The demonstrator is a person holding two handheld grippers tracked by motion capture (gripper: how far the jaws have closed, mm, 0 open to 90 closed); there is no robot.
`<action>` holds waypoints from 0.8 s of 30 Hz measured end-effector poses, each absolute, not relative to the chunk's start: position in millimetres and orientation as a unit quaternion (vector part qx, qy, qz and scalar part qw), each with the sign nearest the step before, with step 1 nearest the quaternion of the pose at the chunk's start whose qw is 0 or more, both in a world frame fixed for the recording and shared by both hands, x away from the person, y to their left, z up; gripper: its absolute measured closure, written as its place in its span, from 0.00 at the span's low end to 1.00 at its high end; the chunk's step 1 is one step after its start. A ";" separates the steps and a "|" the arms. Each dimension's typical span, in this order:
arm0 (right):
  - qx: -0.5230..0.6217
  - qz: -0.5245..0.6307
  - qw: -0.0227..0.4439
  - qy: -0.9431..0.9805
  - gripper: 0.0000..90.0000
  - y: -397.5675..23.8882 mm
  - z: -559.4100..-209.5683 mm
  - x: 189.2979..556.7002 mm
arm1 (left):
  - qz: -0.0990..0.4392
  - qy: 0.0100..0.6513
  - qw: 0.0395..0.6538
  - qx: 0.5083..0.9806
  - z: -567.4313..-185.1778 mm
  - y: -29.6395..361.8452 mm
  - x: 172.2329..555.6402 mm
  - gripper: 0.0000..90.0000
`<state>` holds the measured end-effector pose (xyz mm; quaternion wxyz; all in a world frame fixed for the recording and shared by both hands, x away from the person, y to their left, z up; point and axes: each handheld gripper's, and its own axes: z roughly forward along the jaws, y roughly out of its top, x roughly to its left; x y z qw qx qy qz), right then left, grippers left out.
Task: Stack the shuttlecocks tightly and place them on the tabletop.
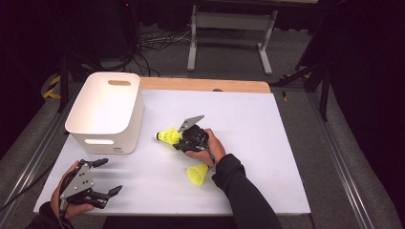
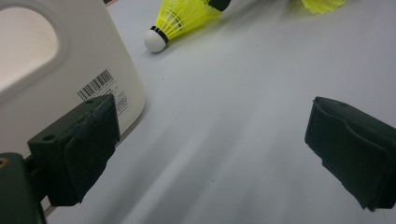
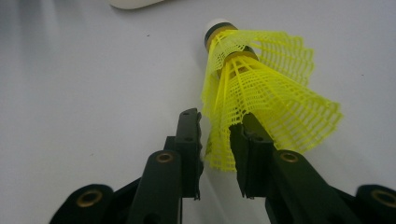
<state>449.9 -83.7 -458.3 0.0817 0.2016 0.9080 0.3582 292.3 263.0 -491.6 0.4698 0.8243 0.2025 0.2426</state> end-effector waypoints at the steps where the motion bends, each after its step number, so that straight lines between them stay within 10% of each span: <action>1: 0.202 0.358 0.083 0.908 0.79 -84.2 -457.9 449.5 | 0.243 0.203 0.471 0.824 -491.7 263.0 292.4 0.04; 24: 0.212 0.381 0.142 0.889 0.53 -97.9 -430.3 431.4 | 0.246 0.205 0.472 0.821 -491.5 262.9 292.2 0.05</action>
